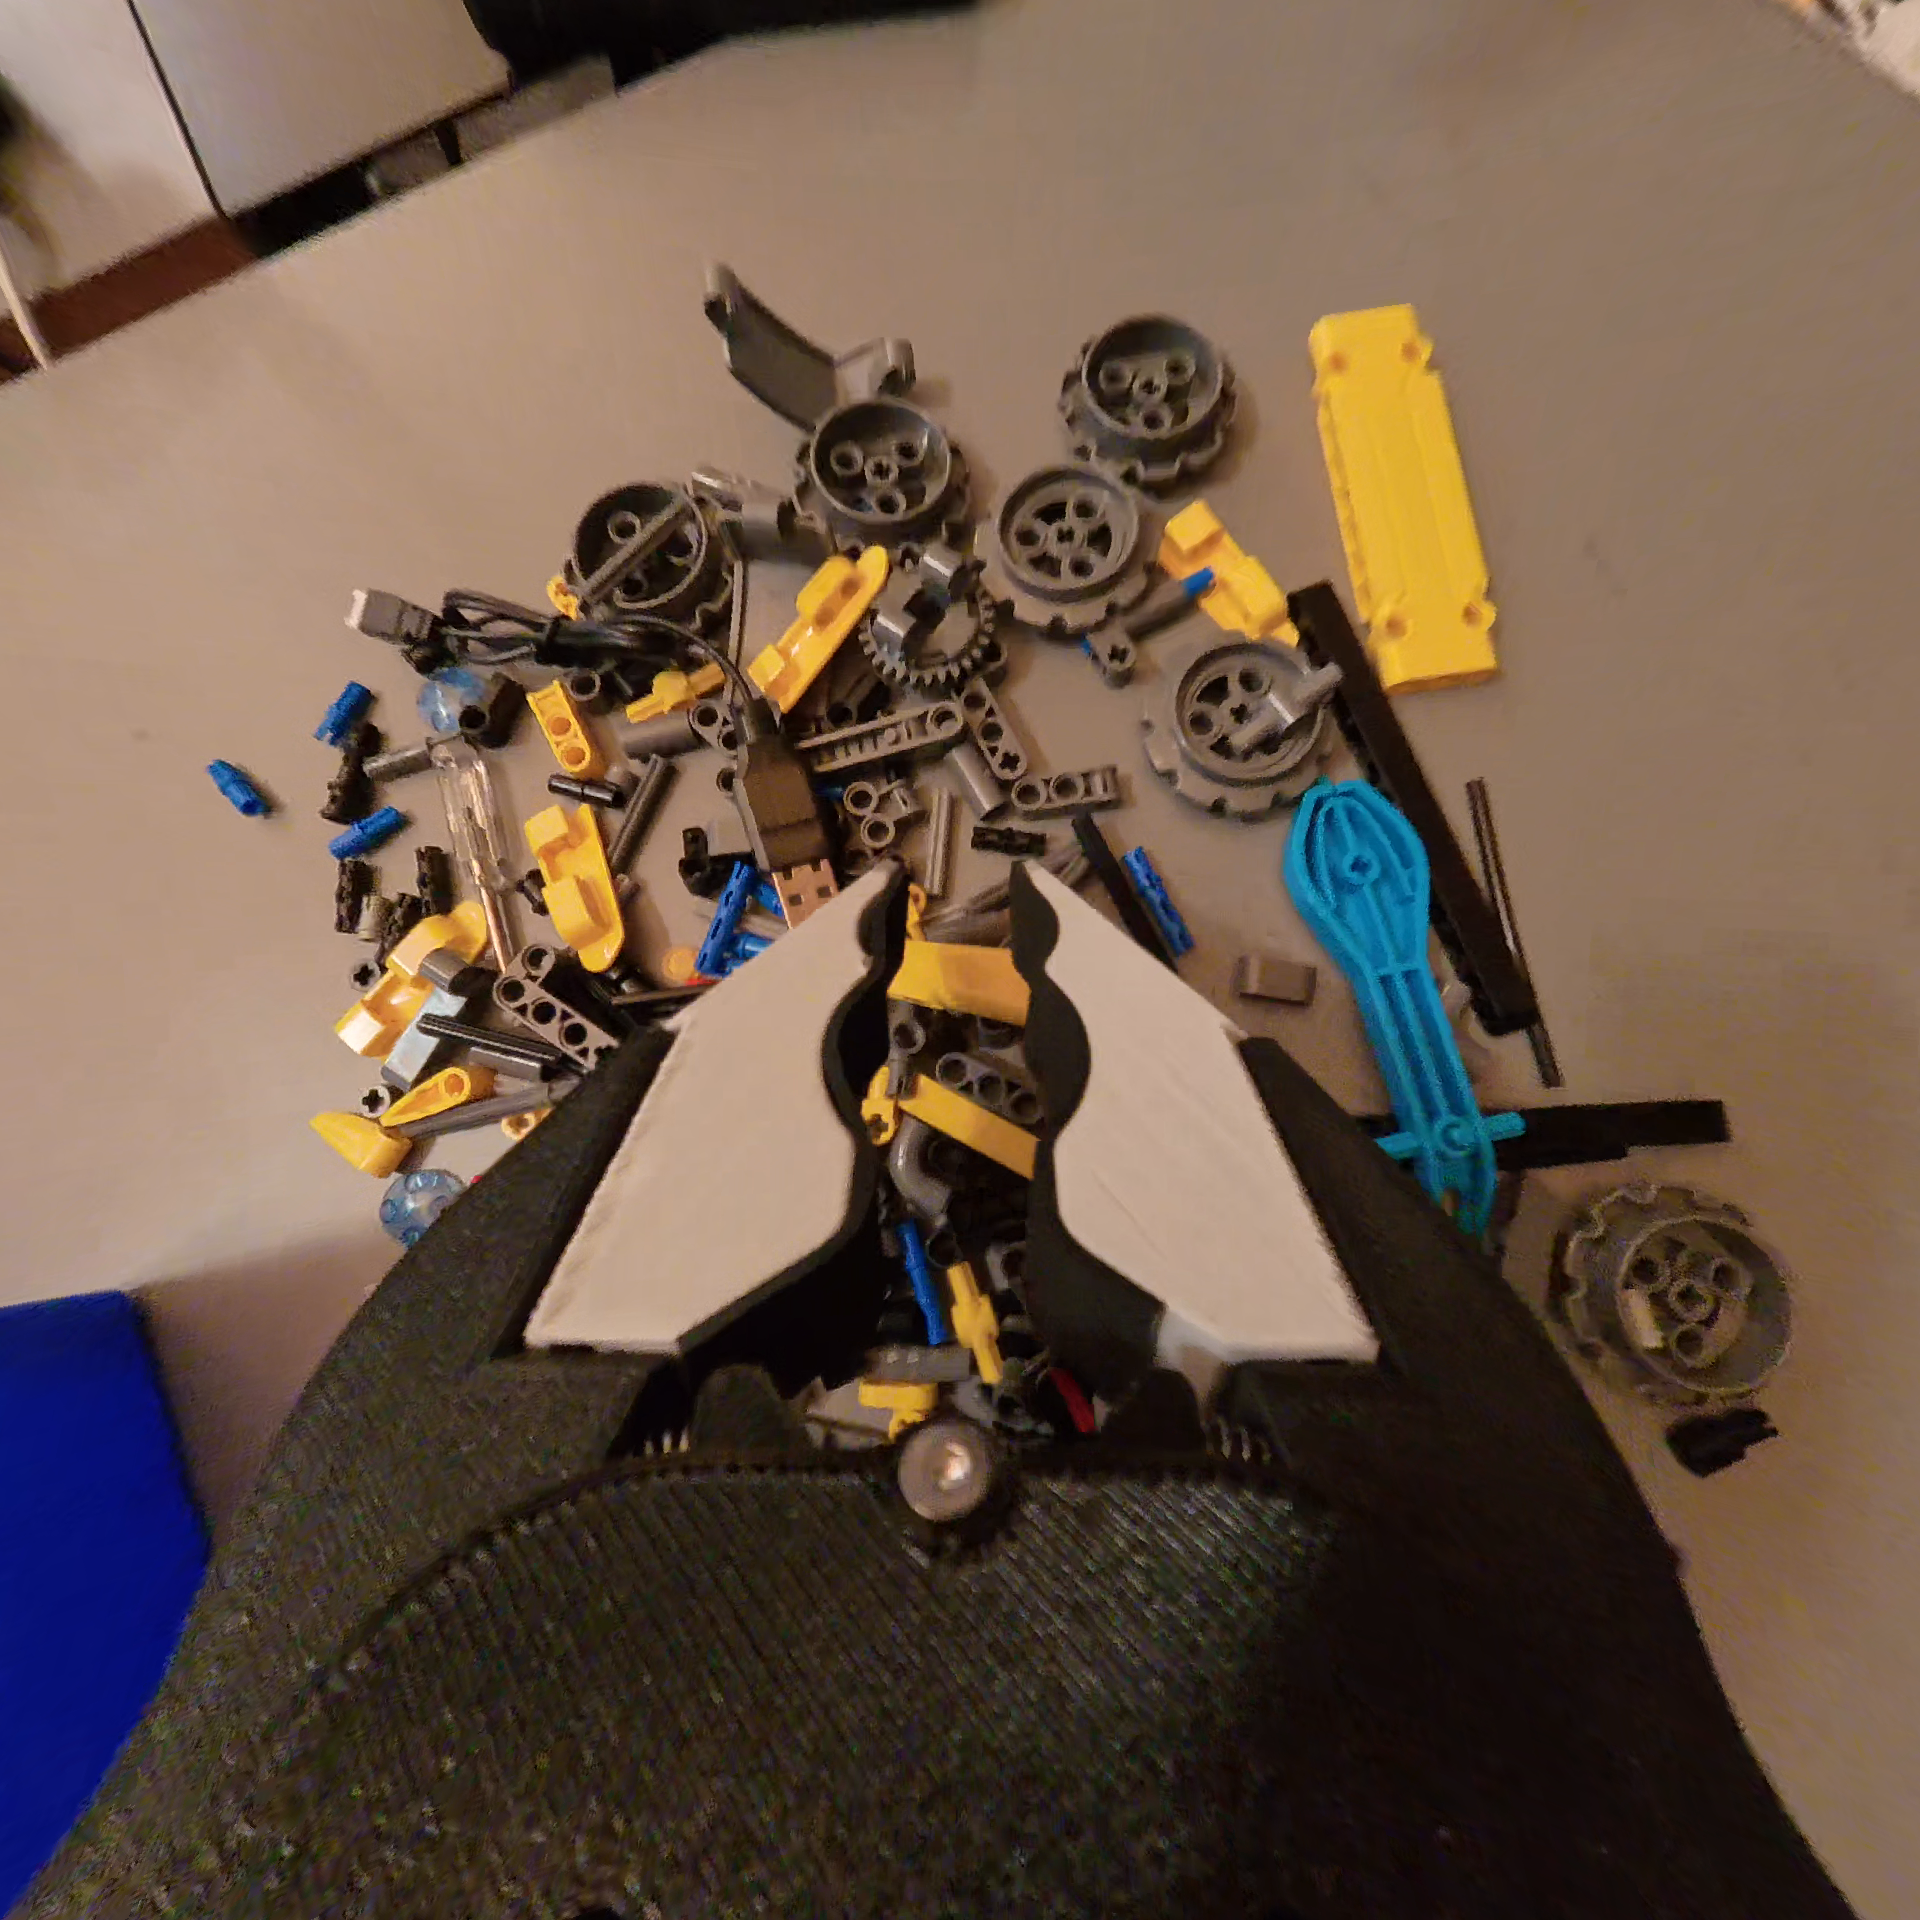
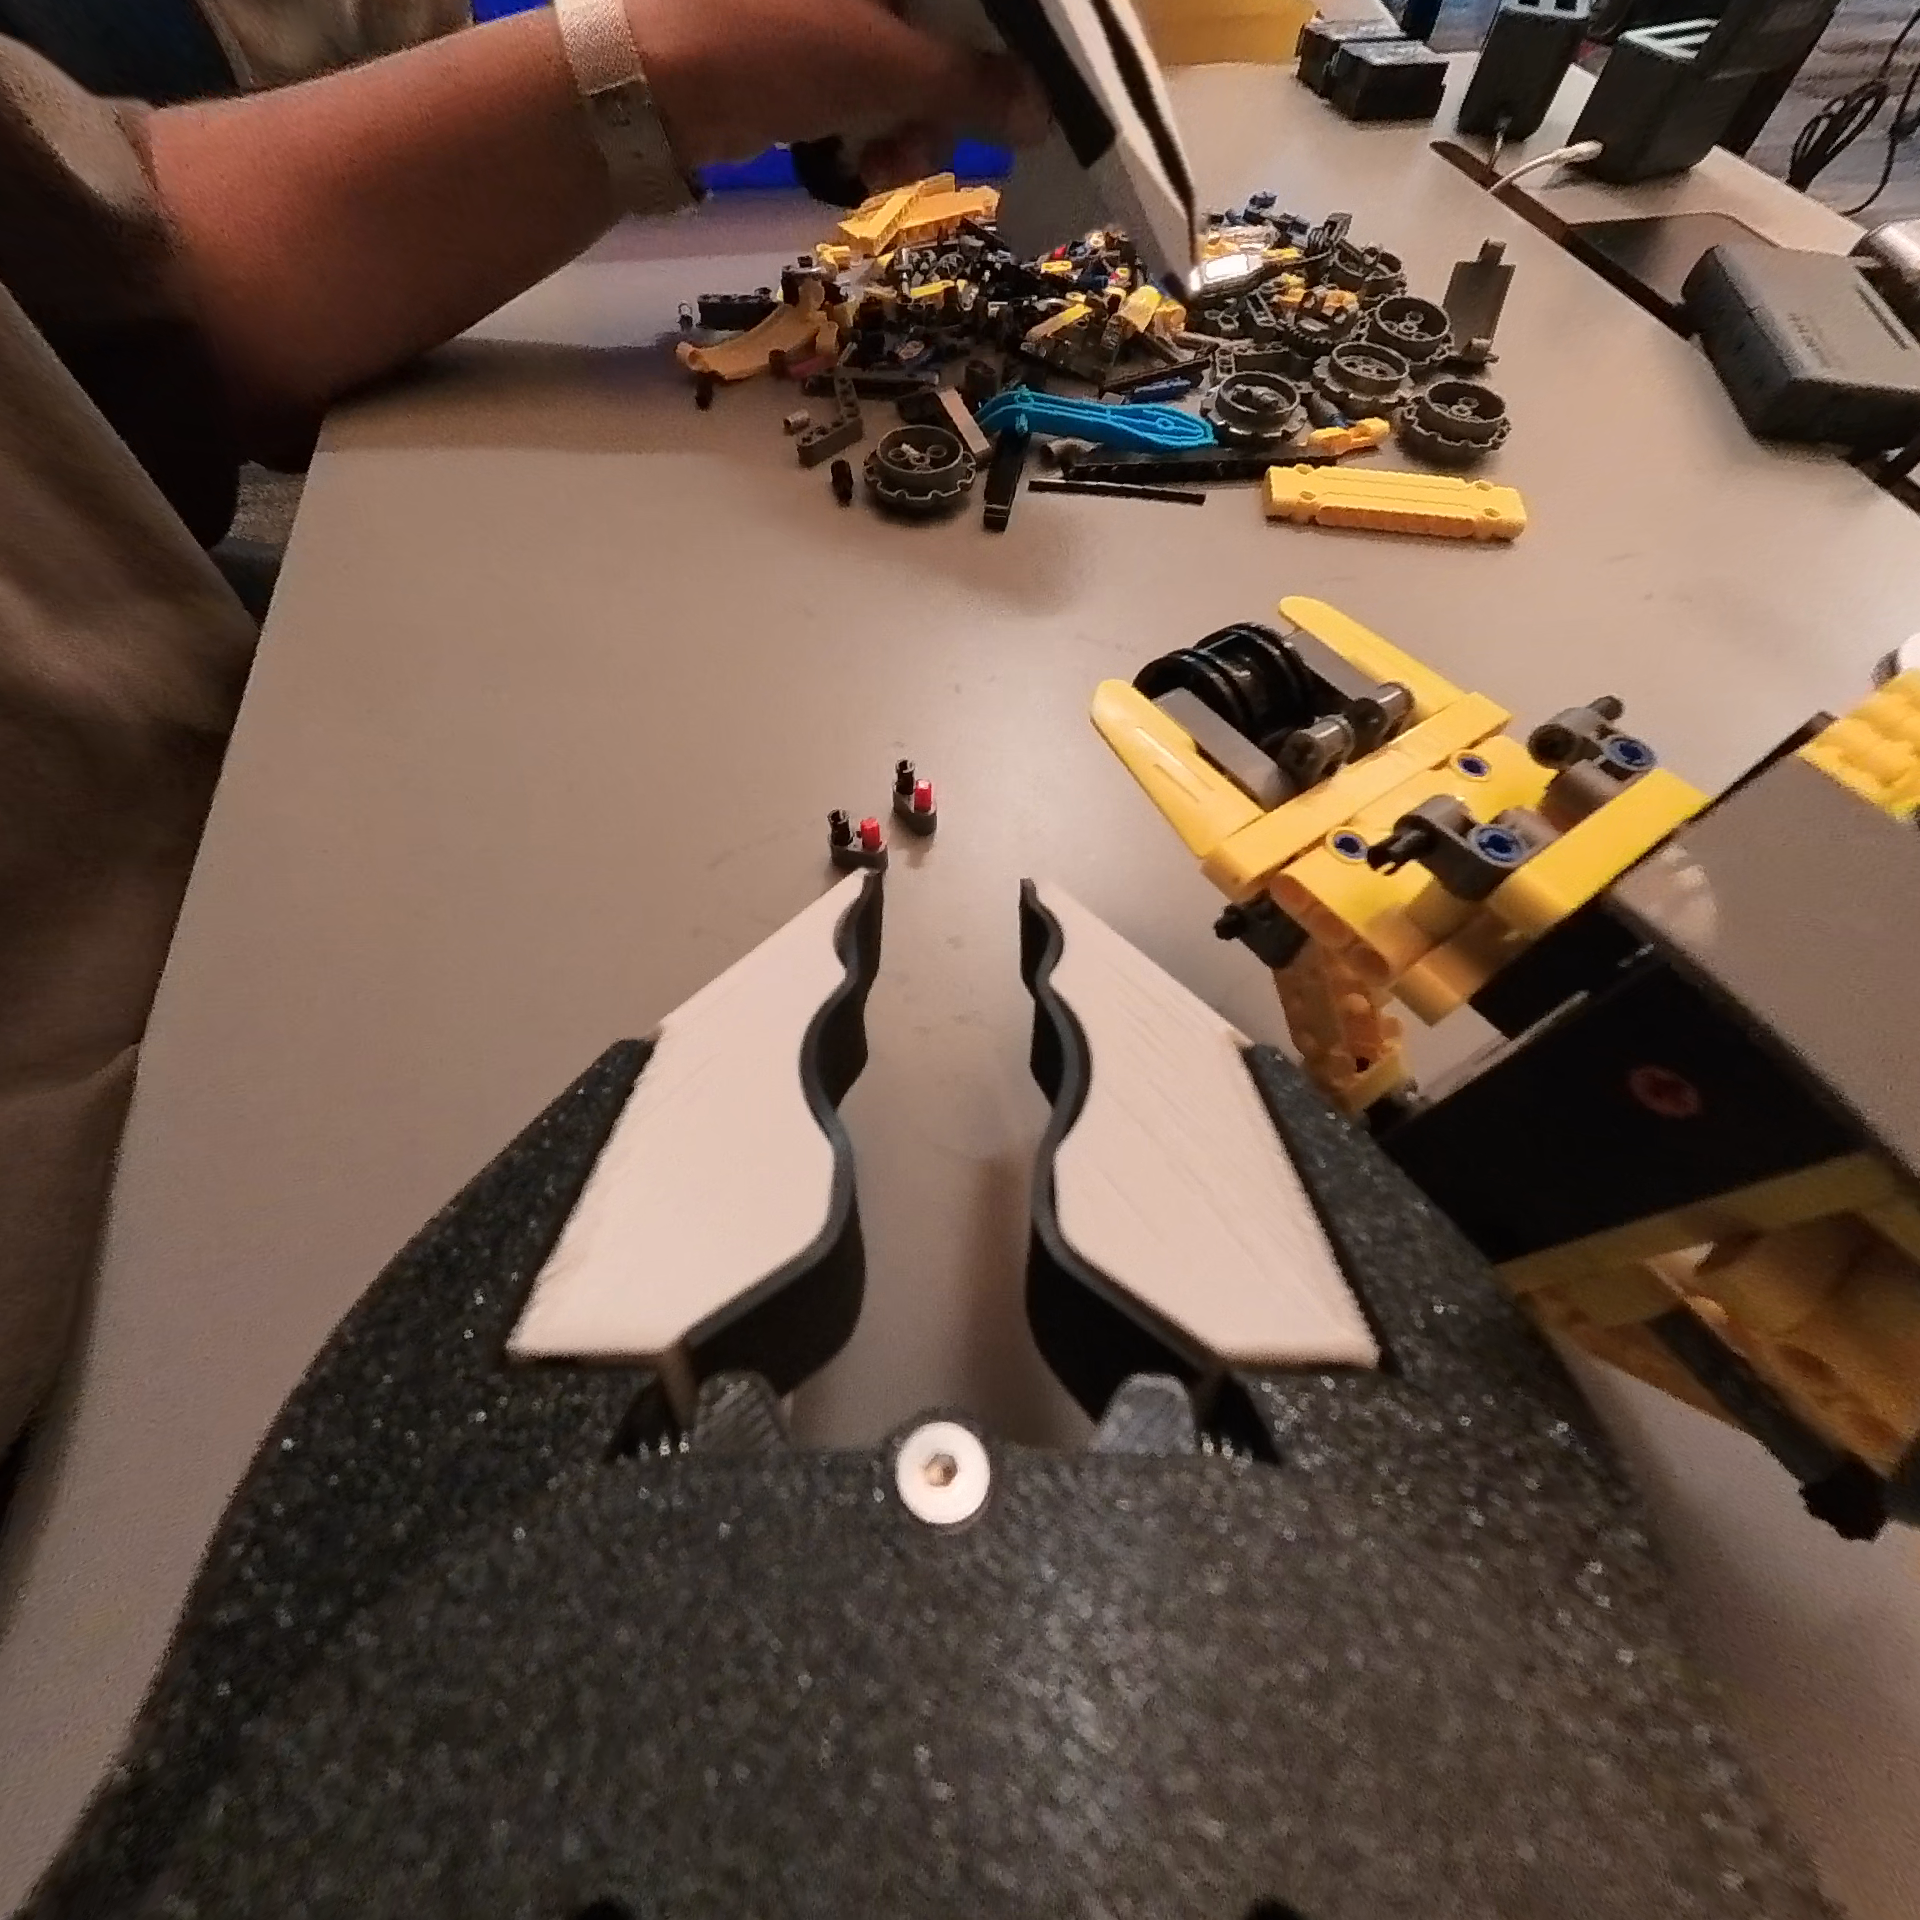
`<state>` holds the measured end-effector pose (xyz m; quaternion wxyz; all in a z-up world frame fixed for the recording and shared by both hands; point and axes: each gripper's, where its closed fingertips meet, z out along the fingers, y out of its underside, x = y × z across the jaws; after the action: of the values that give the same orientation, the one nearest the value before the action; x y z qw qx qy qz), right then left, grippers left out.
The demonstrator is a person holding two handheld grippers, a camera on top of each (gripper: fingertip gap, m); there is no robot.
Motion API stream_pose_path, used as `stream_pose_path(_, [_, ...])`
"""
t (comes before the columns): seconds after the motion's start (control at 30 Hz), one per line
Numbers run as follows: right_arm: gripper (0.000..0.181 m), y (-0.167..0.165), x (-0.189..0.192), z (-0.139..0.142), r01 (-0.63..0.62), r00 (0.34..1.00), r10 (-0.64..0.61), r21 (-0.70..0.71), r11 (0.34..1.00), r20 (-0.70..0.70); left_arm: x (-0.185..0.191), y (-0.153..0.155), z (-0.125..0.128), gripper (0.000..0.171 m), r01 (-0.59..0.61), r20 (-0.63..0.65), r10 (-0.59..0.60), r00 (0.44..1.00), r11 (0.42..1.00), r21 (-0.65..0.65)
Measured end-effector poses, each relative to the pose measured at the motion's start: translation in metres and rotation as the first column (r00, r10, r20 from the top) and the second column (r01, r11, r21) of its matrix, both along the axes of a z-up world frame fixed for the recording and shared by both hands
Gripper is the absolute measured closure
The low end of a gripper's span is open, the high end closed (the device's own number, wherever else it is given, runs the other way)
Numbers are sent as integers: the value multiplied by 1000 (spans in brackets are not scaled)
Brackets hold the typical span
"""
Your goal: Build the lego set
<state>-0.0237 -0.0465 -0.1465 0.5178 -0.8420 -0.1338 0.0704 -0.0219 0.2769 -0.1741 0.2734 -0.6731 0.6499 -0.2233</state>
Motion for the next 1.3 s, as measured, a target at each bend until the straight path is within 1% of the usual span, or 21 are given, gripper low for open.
stream_pose_path(0.17, [155,1,0,-2,-2,1000,2,-11,1000,-1,-3,-7,-9,159,40,-27,-41,999,999,-36])
stream_pose_path(0.3, [155,1,0,-3,-5,1000,5,-21,1000,-9,-4,-12,-18,155,81,-79,-78,994,996,35])
stream_pose_path(0.37, [155,1,0,-3,-6,1000,6,-21,1000,-9,-3,-13,-19,154,91,-83,-85,993,994,67])
stream_pose_path(0.4, [155,1,-1,-3,-6,1000,6,-20,1000,-8,-2,-13,-19,155,93,-85,-86,993,993,77])
stream_pose_path(0.47, [155,1,-1,-3,-7,1000,7,-19,1000,-4,-3,-15,-19,165,108,-88,-101,991,991,80])
stream_pose_path(0.53, [155,1,-1,-3,-7,1000,7,-19,1000,1,-4,-17,-19,165,112,-81,-106,991,991,71])
stream_pose_path(0.57, [155,1,-1,-3,-7,1000,7,-19,1000,4,-4,-17,-17,169,109,-70,-105,992,992,65])
stream_pose_path(0.67, [155,1,-1,-3,-7,1000,7,-20,1000,6,-5,-15,-7,170,89,-7,-88,996,995,45])
stream_pose_path(0.73, [155,1,-1,-4,-6,1000,7,-22,1000,6,-4,-16,4,170,80,70,-79,994,997,-9])
stream_pose_path(0.83, [155,1,-1,-4,-5,1000,5,-26,1000,3,-3,-23,22,170,88,209,-47,977,978,-189])
stream_pose_path(0.87, [155,1,-1,-4,-4,1000,4,-28,1000,2,-3,-25,27,170,102,247,-35,968,959,-265])
stream_pose_path(0.93, [155,1,0,-5,-3,1000,3,-31,1000,0,-3,-32,38,170,149,313,-14,950,898,-413])
stream_pose_path(1.03, [155,2,0,-5,-1,1000,1,-35,999,-3,-4,-39,50,171,218,377,15,926,794,-568])
stream_pose_path(1.07, [155,2,0,-6,-1,1000,0,-37,999,-4,-5,-39,52,171,227,384,24,923,773,-592])
stream_pose_path(1.1, [155,2,0,-6,-1,1000,0,-39,999,-5,-5,-39,52,171,227,384,29,923,764,-604])
stream_pose_path(1.3, [155,2,0,-6,-1,1000,0,-44,999,-9,-6,-32,42,171,178,342,42,939,791,-585])
